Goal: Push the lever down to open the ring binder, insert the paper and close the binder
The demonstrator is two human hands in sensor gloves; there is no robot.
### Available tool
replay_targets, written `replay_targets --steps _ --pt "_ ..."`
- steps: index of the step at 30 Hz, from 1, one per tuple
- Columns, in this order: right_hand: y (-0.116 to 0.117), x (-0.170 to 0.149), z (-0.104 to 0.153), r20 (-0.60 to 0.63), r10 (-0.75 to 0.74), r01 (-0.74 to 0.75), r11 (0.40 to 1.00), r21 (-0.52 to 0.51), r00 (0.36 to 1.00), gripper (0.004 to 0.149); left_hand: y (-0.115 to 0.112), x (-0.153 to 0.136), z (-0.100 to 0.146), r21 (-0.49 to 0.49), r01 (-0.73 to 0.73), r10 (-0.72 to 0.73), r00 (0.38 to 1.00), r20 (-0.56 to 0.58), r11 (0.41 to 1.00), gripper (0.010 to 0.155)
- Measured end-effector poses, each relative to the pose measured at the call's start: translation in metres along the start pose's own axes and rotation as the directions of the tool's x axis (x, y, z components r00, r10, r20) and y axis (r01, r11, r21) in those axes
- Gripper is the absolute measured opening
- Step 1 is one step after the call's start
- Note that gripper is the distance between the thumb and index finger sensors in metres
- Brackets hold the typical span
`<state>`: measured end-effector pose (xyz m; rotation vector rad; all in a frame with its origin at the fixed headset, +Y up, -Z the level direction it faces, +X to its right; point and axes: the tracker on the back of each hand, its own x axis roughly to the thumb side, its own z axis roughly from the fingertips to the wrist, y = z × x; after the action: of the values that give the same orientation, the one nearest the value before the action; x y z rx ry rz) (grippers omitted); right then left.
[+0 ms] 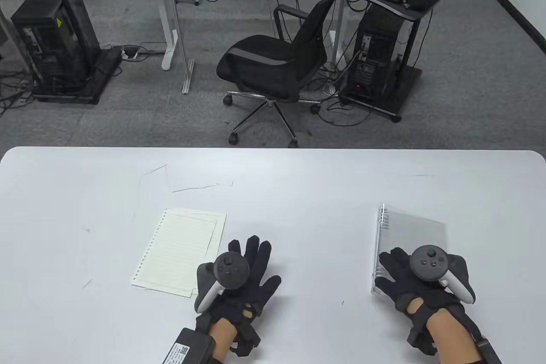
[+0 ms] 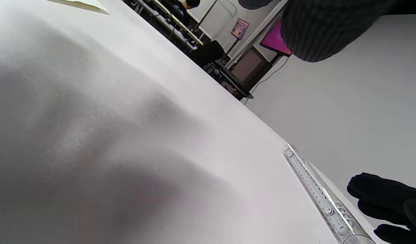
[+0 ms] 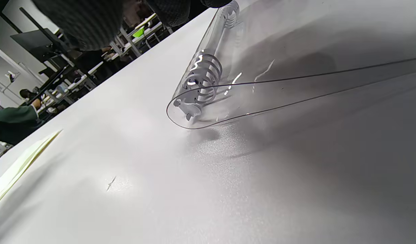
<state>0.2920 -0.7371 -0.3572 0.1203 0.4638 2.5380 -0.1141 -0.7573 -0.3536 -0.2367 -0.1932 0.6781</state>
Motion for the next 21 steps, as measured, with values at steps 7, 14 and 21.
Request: replay_targets --steps 7,14,21 --pt "-0.001 -0.001 0.0 -0.001 -0.007 0.007 1.0 -0.004 1.0 0.074 0.0 0.001 0.001 -0.002 -0.005 0.005 1.0 0.003 1.0 0.075" --pt "-0.006 -0.008 0.0 -0.02 -0.016 0.016 0.999 -0.032 1.0 0.074 0.001 0.003 0.002 -0.001 -0.003 0.003 1.0 0.009 1.0 0.075" --pt "-0.009 -0.018 -0.004 -0.052 -0.022 0.019 0.998 -0.053 0.998 0.074 0.001 0.003 0.002 -0.008 -0.001 0.001 1.0 0.005 1.0 0.075"
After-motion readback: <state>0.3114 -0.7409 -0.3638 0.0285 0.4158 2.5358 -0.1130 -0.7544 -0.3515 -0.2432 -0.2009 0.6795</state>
